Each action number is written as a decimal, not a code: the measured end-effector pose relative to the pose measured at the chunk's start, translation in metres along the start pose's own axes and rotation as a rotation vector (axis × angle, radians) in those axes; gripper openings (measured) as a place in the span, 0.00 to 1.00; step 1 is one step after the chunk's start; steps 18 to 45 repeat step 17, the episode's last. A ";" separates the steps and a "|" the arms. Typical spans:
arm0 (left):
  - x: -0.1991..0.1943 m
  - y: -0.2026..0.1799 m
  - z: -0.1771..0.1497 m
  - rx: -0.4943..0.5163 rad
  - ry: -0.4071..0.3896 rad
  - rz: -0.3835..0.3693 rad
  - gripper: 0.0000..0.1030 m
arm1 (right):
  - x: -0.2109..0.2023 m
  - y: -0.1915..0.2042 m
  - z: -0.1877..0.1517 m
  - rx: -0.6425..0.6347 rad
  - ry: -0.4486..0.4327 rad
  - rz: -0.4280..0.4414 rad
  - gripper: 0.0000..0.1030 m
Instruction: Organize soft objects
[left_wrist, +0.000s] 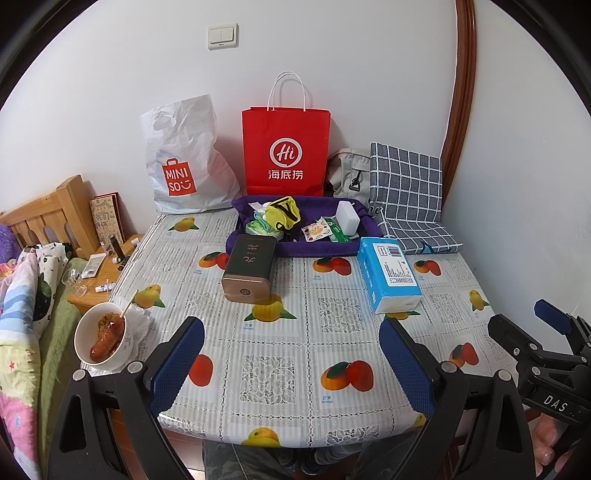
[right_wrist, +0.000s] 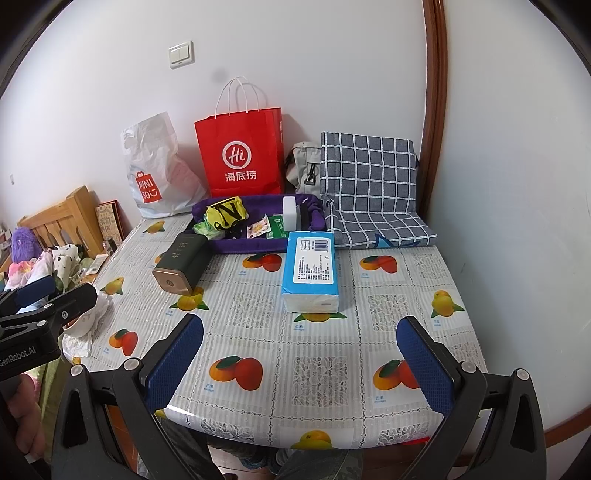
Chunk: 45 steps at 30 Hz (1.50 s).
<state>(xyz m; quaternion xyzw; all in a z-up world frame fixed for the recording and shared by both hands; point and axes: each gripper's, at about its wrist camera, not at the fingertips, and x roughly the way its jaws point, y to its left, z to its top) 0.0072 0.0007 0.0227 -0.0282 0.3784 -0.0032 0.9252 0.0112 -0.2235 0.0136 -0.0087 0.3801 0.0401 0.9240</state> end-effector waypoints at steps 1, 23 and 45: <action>0.000 0.000 0.000 0.000 0.000 0.001 0.93 | 0.000 0.000 0.000 0.000 0.001 0.000 1.00; -0.001 0.001 0.000 -0.003 -0.001 -0.001 0.93 | -0.004 0.003 0.001 0.001 -0.004 -0.001 1.00; -0.001 0.001 0.000 -0.003 -0.001 -0.001 0.93 | -0.004 0.003 0.001 0.001 -0.004 -0.001 1.00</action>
